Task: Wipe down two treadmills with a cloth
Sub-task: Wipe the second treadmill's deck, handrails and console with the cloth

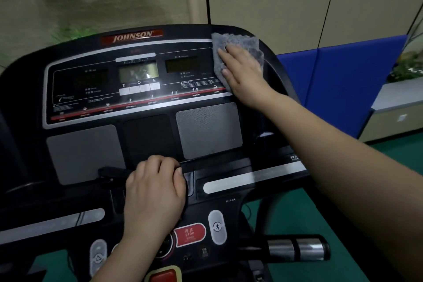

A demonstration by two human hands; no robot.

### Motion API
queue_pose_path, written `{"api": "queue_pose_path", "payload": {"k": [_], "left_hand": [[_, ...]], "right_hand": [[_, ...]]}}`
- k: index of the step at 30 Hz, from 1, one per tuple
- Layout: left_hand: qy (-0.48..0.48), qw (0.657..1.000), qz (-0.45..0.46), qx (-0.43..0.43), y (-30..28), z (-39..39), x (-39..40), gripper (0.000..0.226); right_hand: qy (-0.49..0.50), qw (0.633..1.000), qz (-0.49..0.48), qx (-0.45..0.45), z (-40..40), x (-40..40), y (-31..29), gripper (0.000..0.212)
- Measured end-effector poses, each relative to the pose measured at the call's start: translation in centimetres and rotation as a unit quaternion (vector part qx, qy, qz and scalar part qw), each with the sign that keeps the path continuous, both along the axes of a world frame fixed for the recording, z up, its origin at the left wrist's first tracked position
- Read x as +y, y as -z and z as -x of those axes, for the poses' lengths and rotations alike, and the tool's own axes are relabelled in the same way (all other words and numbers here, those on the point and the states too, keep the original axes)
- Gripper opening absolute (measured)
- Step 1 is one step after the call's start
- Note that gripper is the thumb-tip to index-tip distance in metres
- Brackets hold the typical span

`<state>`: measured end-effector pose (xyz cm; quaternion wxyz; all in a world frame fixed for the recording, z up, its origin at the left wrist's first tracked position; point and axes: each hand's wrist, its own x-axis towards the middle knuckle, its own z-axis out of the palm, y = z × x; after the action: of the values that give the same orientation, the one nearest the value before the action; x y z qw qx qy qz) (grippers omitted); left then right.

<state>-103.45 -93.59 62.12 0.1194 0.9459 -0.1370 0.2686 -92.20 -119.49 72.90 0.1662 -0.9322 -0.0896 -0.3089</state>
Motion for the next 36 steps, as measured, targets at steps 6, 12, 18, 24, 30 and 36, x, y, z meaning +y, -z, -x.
{"api": "queue_pose_path", "payload": {"k": [6,12,18,24,30,36], "left_hand": [[0.011,1.0,0.006,-0.002,0.1,0.2,0.1,0.03],[0.013,1.0,0.001,0.004,0.2,0.2,0.1,0.03],[0.023,1.0,-0.006,0.006,0.3,0.3,0.2,0.031],[0.03,1.0,-0.008,0.003,0.2,0.4,0.1,0.034],[0.025,1.0,-0.004,0.006,0.2,0.4,0.1,0.035],[0.011,1.0,-0.005,0.006,0.2,0.4,0.0,0.034]], "right_hand": [[-0.003,0.999,-0.041,0.021,2.7,1.4,2.5,0.054],[0.022,0.997,-0.054,0.05,5.7,2.8,4.4,0.059],[0.071,0.983,-0.106,0.132,9.3,3.4,7.0,0.069],[0.139,0.971,-0.006,0.196,11.8,2.7,6.7,0.055],[0.109,0.975,0.127,0.149,14.4,3.2,6.8,0.035],[0.011,0.984,-0.123,0.131,14.3,1.0,5.4,0.025]]}}
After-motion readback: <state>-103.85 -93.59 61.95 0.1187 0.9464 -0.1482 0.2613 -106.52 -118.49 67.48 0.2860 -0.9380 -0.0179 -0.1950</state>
